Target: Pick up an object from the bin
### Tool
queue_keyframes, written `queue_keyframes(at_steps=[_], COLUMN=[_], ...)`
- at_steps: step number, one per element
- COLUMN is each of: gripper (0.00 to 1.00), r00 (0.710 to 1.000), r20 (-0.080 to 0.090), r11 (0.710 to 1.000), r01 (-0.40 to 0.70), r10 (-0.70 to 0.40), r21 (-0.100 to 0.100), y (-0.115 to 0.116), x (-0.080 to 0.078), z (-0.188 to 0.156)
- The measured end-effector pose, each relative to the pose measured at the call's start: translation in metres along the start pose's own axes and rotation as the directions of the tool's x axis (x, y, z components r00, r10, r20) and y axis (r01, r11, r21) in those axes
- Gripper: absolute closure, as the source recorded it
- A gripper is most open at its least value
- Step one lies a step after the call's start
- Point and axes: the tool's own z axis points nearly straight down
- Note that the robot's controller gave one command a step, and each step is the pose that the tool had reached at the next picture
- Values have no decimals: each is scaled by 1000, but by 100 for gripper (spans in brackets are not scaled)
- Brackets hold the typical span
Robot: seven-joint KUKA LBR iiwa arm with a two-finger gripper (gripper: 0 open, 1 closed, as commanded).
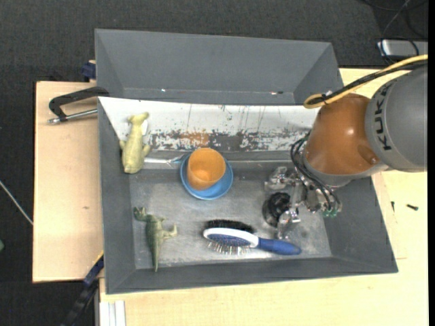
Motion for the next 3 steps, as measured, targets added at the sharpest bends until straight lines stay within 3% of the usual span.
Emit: queue_keyframes(at_steps=[1,2,3], gripper=[100,100,100], r00=[1000,930,769], r20=[9,7,3], r11=[1000,930,769], r01=[0,368,640], r10=[0,-368,-640], r21=[1,4,4], y=[0,-8,-9], x=[-2,25,6], z=[-4,-3,-136])
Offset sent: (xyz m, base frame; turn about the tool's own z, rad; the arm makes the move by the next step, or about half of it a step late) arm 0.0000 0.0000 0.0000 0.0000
